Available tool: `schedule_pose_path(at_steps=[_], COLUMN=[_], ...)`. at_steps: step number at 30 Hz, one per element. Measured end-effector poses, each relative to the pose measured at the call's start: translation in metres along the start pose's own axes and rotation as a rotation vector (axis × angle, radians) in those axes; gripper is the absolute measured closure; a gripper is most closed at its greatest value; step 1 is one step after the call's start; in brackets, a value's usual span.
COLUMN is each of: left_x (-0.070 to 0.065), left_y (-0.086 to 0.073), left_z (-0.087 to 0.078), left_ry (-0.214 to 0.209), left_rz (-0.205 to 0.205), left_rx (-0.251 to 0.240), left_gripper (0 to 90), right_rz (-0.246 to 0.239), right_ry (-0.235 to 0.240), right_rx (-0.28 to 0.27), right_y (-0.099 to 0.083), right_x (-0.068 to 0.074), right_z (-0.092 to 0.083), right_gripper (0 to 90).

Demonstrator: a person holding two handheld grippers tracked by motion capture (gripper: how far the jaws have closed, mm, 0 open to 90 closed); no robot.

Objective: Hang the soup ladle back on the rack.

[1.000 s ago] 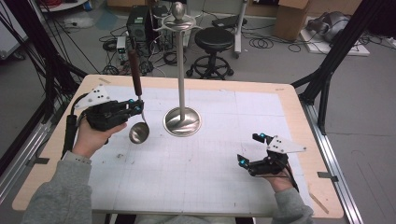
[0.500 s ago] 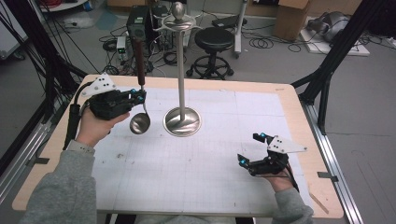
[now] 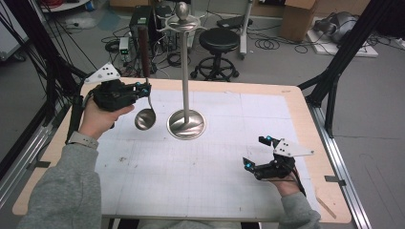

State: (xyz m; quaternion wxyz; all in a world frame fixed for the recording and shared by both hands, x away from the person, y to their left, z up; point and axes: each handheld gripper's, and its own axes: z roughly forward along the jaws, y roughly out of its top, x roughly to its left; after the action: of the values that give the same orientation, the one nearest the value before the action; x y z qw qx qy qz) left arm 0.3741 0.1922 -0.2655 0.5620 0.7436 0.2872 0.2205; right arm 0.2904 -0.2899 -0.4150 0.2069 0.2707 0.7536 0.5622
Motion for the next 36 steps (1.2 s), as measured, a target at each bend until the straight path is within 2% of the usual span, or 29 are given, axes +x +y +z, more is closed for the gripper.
schedule_pose_path(at_steps=[8,13,21,31,36], left_x=[-0.005,-0.007,-0.001,-0.002,-0.003], left_y=[0.01,0.014,0.014,0.015,0.015], left_z=[0.009,0.013,0.015,0.018,0.024], left_ry=[-0.016,-0.009,0.014,0.001,-0.004], left_rz=[0.018,0.013,-0.001,0.006,-0.007], left_rx=[0.01,0.018,0.033,0.035,0.031], left_gripper=[84.1,84.1,84.1,84.1,84.0], right_rz=[0.004,0.002,0.002,0.001,0.0], right_ry=[0.005,0.007,0.007,0.008,0.008], right_rx=[-0.002,-0.003,-0.003,-0.004,-0.003], right_y=[0.0,0.0,0.0,0.0,0.0], right_x=[0.0,0.001,0.001,0.001,0.001], right_z=[0.0,0.0,0.0,0.0,0.0], right_gripper=[0.4,0.3,0.3,0.3,0.3])
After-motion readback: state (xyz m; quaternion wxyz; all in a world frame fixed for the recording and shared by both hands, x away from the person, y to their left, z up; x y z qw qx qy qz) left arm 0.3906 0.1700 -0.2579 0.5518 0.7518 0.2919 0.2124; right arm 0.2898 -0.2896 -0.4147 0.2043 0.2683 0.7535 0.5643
